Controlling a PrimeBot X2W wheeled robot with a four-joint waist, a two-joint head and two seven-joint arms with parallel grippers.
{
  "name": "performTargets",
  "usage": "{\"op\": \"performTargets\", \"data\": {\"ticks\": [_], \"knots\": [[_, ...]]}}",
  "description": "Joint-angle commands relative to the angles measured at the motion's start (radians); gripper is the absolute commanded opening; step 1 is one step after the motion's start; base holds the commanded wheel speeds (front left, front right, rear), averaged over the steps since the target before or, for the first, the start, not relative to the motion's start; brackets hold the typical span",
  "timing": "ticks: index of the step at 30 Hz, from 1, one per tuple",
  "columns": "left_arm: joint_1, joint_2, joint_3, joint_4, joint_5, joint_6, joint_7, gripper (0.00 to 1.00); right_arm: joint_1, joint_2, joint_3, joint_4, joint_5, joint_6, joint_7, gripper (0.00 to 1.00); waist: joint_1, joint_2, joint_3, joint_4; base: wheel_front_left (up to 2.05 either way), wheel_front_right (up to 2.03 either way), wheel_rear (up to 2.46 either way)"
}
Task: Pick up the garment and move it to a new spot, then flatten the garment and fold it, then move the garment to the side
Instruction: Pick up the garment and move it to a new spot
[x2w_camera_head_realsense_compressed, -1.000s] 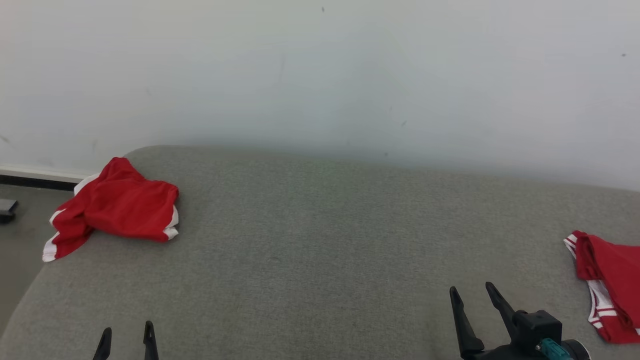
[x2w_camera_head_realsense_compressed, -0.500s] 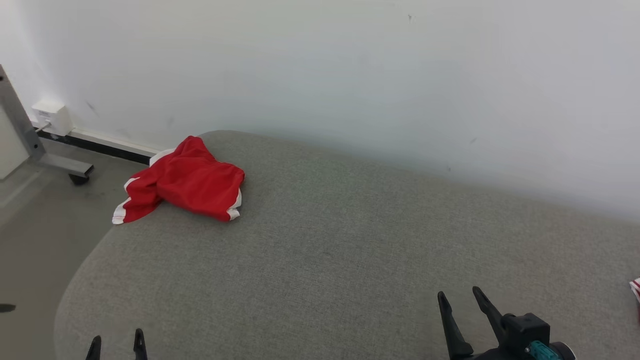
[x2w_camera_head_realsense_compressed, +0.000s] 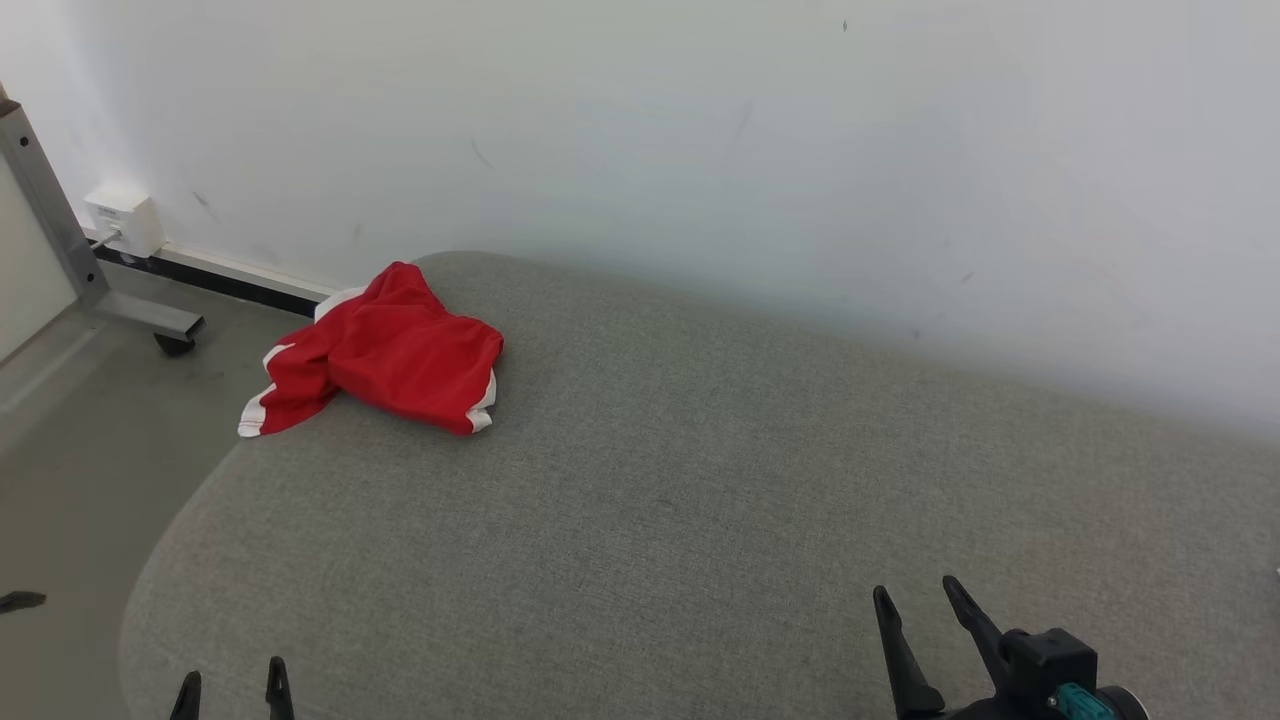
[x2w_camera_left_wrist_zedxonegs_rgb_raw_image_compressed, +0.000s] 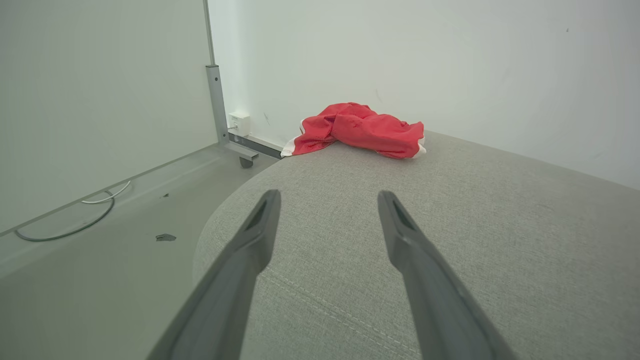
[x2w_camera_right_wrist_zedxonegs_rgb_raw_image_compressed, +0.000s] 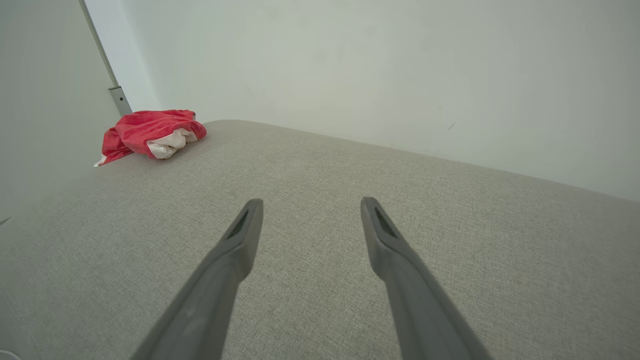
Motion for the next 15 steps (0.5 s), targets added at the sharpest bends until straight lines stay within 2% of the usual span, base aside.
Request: {"op": "performTargets", "data": {"ticks": [1, 8, 15], "knots": [[0.005, 0.003, 0.000, -0.002, 0.000, 0.003, 0.000, 1.00, -0.003, 0.001, -0.003, -0.003, 0.001, -0.003, -0.004, 1.00, -0.0001, 0.0000, 0.002, -0.002, 0.00, 0.00, 0.00], [-0.017, 0.018, -0.002, 0.014, -0.001, -0.008, 0.000, 1.00, -0.003, 0.001, 0.006, -0.011, -0.004, -0.003, -0.003, 1.00, -0.0001, 0.0000, 0.025, -0.016, 0.00, 0.00, 0.00], [-0.136, 0.067, -0.016, 0.113, -0.010, -0.031, 0.062, 1.00, -0.027, 0.000, 0.025, -0.040, -0.028, -0.003, 0.016, 1.00, -0.0001, 0.0000, 0.090, -0.057, 0.00, 0.00, 0.00]]}}
